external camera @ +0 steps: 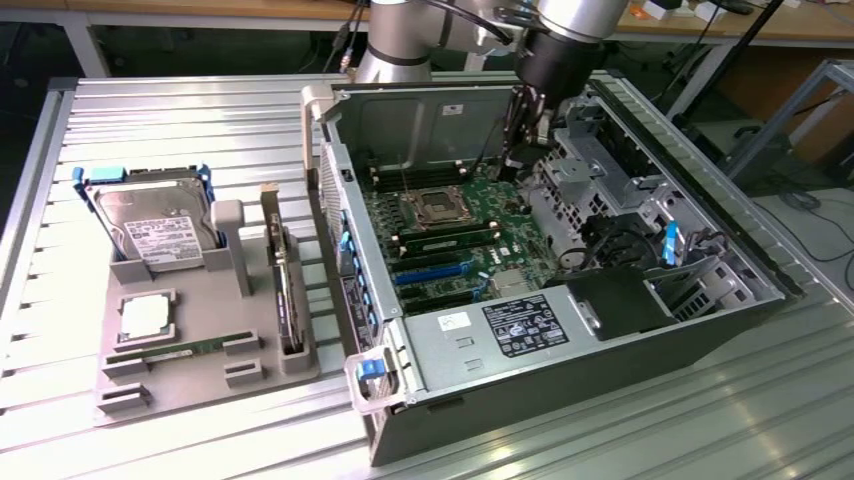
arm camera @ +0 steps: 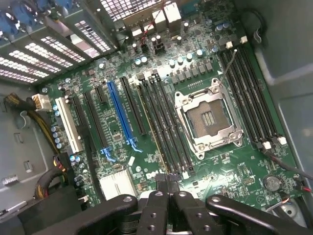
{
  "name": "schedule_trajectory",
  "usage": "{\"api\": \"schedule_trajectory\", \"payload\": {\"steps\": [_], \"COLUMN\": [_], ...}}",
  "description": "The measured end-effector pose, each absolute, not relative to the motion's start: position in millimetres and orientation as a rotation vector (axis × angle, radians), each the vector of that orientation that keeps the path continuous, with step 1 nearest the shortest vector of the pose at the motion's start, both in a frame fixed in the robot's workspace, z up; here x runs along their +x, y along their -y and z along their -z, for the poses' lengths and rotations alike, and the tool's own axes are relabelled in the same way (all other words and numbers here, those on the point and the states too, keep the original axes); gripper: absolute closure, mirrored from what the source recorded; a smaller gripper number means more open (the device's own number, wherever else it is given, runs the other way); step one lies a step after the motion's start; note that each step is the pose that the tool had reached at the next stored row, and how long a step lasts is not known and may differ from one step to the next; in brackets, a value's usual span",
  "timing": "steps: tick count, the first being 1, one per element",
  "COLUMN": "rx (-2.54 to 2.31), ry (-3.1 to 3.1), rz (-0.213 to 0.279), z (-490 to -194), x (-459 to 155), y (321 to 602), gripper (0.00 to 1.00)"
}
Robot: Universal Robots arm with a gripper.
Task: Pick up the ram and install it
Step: 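Press down the ram until it locks into place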
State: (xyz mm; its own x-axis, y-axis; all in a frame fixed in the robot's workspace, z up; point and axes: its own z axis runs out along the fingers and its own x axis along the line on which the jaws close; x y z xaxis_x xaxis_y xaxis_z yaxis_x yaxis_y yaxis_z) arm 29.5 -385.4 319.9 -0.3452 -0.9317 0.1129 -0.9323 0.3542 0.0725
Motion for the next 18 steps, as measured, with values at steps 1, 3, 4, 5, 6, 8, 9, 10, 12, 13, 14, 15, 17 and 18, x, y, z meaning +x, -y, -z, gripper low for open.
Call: {"api": "schedule_trajectory", "payload": {"steps": [1, 3, 4, 5, 6, 8, 9, 10, 12, 13, 14, 15, 17, 18], "rx": [1.708, 1.702, 1.699, 1.692, 1.681, 1.65, 1.636, 1.617, 1.567, 1.544, 1.529, 1.498, 1.457, 1.443], "ry": [2.476, 2.491, 2.499, 2.506, 2.514, 2.537, 2.546, 2.558, 2.588, 2.602, 2.612, 2.635, 2.666, 2.676], "rz": [-0.009, -0.006, -0.004, -0.002, -0.001, 0.002, 0.003, 0.005, 0.008, 0.009, 0.011, 0.021, 0.032, 0.034], "z": [-319.8, -319.9, -319.8, -319.8, -319.7, -319.5, -319.5, -319.4, -319.3, -319.2, -319.2, -319.2, -319.1, -319.1], "x": [29.5, 29.5, 29.5, 29.5, 29.5, 29.4, 29.5, 29.4, 29.4, 29.5, 29.4, 29.5, 29.6, 29.6], "y": [385.2, 385.1, 385.1, 385.1, 385.1, 385.1, 385.1, 385.1, 385.1, 385.1, 385.1, 385.1, 385.1, 385.1], "gripper": [0.9, 0.9, 0.9, 0.9, 0.9, 0.9, 0.9, 0.9, 0.9, 0.9, 0.9, 0.9, 0.9, 0.9]}}
